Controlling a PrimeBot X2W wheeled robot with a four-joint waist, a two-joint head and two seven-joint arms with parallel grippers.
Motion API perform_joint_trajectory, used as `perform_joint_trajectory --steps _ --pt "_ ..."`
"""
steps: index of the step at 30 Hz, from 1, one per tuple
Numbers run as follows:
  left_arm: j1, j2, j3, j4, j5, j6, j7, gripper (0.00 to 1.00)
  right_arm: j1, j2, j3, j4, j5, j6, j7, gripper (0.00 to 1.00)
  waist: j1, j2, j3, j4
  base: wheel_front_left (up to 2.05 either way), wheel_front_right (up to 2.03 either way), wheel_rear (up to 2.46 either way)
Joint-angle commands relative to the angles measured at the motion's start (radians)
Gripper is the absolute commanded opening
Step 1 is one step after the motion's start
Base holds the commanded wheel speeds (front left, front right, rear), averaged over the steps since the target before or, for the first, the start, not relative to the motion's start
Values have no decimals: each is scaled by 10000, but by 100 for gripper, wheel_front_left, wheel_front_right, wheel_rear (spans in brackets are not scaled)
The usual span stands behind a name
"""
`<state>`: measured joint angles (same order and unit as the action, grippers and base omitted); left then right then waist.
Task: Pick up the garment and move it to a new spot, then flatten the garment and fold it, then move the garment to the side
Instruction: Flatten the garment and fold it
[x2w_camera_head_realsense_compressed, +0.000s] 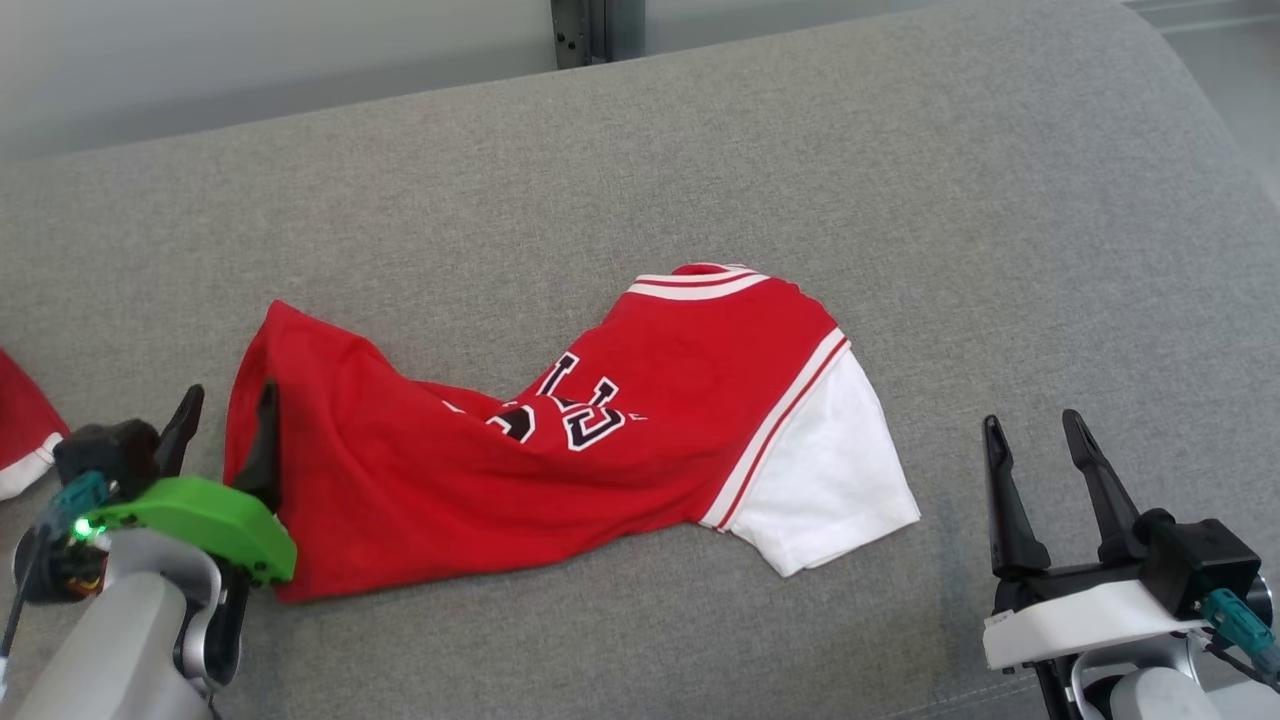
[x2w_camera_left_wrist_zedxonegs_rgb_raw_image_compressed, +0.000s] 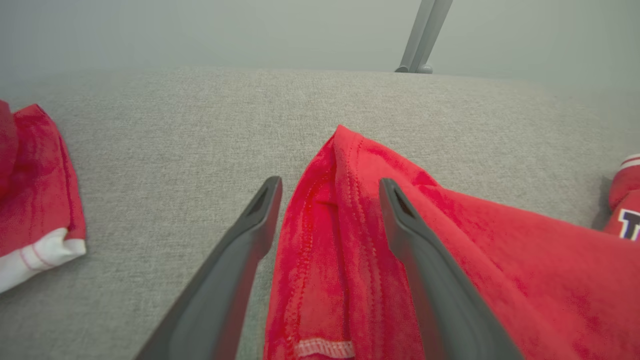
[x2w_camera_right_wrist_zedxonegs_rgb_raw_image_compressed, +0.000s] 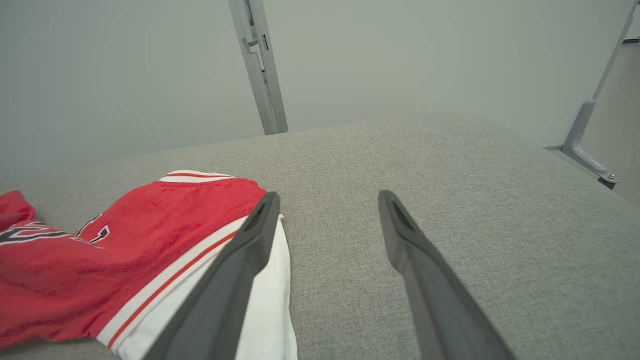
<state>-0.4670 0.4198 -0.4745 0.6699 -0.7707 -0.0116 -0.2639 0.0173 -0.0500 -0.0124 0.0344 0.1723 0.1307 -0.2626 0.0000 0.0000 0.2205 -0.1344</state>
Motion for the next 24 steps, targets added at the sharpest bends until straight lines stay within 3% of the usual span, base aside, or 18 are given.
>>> perform_joint_trajectory --steps 1,6,10,19,24 --pt "497 195 140 -362 -66 214 -2 100 114 -19 -16 22 1 1 -31 100 0 0 -231 137 0 0 0" --pt "2398 908 69 -2523 -12 764 313 100 246 -17 -24 -27 63 1 -31 100 0 0 -390 278 0 0 0" --pt "3471 1530 -287 -4033 14 850 912 100 281 -22 36 -38 -46 1 -31 100 0 0 -384 378 0 0 0" --pt "4668 1998 -441 -5746 -403 544 1166 100 174 -79 70 -43 -154 1 -31 100 0 0 -404 275 0 0 0" --pt "4654 2141 -668 -5881 -319 398 1461 100 237 -82 82 -56 -161 1 -31 100 0 0 -355 205 0 0 0"
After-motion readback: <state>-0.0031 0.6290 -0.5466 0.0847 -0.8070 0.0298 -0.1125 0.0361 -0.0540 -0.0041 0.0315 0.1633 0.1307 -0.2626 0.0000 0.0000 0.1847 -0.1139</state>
